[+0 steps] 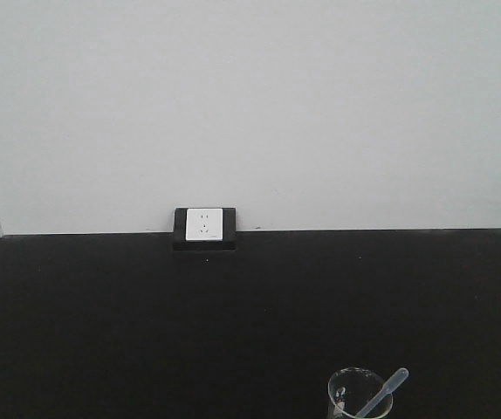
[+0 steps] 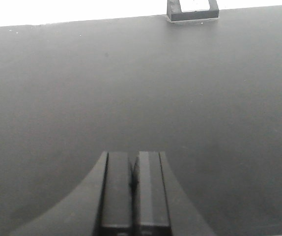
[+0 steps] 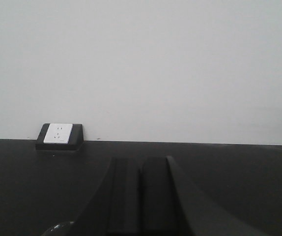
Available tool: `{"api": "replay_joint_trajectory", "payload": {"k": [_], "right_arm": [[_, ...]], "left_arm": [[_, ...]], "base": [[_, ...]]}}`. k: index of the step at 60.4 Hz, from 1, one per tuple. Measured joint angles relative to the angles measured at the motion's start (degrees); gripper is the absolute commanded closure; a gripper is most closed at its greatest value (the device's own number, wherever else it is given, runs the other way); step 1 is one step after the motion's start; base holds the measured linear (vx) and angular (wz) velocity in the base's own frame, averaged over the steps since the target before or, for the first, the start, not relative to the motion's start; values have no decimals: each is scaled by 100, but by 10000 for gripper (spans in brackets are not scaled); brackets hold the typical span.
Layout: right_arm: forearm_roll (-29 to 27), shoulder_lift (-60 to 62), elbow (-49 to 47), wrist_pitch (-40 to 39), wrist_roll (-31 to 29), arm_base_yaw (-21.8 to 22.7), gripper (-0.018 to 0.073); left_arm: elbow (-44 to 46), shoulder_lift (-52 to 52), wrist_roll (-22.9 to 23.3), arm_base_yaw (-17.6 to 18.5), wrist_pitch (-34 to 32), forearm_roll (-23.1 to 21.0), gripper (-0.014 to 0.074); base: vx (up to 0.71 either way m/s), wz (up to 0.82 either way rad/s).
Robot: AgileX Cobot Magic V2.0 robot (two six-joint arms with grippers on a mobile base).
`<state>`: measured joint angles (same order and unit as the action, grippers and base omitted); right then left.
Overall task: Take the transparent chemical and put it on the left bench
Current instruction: 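Move the right gripper toward the transparent dropper in the glass beaker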
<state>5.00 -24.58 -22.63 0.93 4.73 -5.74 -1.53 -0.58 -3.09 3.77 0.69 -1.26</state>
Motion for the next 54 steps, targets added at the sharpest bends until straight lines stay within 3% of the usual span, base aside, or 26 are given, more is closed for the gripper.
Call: {"api": "replay_joint_trajectory", "payload": {"k": [13,22,31,42,48,54], "right_arm": [[-238,-1002,-65,-725,-1,0,547],[-333,-1390,-65,-1130,1,0,462],[-333,-1612,-65,-1203,1,0,281],[-333,-1827,-65,-1187,1,0,-16],[-333,-1930,-65,-1319,1,0,-109],[-353,-1986,-65,-1501,119,0,-138]], "left_arm": [[0,0,0,0,0,0,600],[0,0,0,0,0,0,600],[0,0,0,0,0,0,600],[0,0,0,0,0,0,600],[0,0,0,0,0,0,600],[0,0,0,0,0,0,600]], "base": [[0,0],[0,0],[0,0],[0,0],[0,0],[0,0]]}}
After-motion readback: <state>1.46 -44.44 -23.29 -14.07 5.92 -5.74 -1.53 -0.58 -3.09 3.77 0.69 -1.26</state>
